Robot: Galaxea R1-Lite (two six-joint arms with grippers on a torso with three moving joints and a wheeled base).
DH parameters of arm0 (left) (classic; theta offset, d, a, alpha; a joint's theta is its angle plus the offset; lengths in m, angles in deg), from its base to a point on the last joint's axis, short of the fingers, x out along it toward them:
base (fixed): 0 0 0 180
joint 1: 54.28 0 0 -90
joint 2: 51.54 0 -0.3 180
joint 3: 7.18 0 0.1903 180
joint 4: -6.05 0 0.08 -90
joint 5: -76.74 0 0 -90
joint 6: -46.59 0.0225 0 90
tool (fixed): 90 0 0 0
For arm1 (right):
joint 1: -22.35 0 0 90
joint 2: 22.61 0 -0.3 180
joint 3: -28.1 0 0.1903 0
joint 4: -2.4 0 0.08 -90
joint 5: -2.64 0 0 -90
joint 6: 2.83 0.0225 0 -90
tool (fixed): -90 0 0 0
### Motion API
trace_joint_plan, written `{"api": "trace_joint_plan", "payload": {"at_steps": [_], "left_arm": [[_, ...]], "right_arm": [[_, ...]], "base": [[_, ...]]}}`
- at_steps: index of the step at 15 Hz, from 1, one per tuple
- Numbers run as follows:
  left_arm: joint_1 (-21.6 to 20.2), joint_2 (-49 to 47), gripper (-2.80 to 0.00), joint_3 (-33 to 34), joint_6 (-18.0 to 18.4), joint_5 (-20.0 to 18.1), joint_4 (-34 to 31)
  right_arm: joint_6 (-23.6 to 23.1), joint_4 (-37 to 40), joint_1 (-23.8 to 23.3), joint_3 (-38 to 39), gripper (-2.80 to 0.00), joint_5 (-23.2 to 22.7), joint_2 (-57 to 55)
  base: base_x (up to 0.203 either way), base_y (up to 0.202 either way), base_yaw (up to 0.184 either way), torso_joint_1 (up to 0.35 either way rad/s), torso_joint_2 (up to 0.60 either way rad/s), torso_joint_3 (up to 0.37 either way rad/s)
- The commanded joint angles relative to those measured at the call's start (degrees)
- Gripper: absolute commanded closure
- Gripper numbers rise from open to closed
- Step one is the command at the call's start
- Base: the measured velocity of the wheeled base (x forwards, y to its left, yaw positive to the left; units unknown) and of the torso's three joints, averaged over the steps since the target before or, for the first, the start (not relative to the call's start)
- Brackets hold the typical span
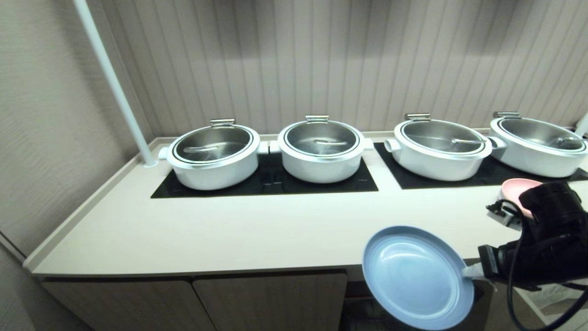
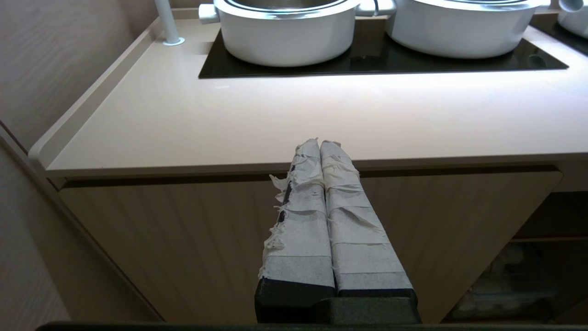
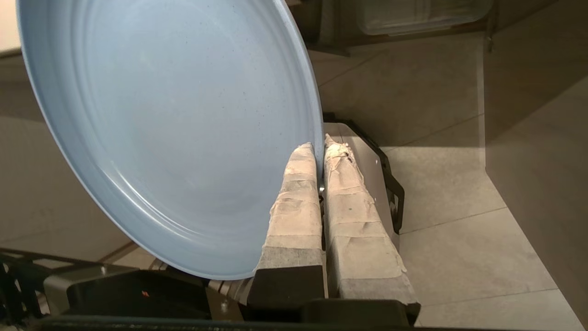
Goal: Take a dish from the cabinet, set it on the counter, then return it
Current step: Place it on the table
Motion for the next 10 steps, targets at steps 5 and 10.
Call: {"api": "trace_joint_plan", "payload": {"at_steps": [5, 10], "left_arm": [[0.0, 0.0, 0.00, 0.0, 0.0, 0.0, 0.0], [0.0, 0.0, 0.00, 0.0, 0.0, 0.0, 0.0]], "right_arm": [[0.0, 0.0, -0.4, -9.0, 0.00, -0.1, -9.5], [0.1, 0.2, -0.3, -17.5, 0.00, 0.3, -15.7]], "base": [[0.000, 0.000, 0.000, 0.000, 0.00, 0.000], [0.000, 0.000, 0.000, 0.000, 0.00, 0.000]]}}
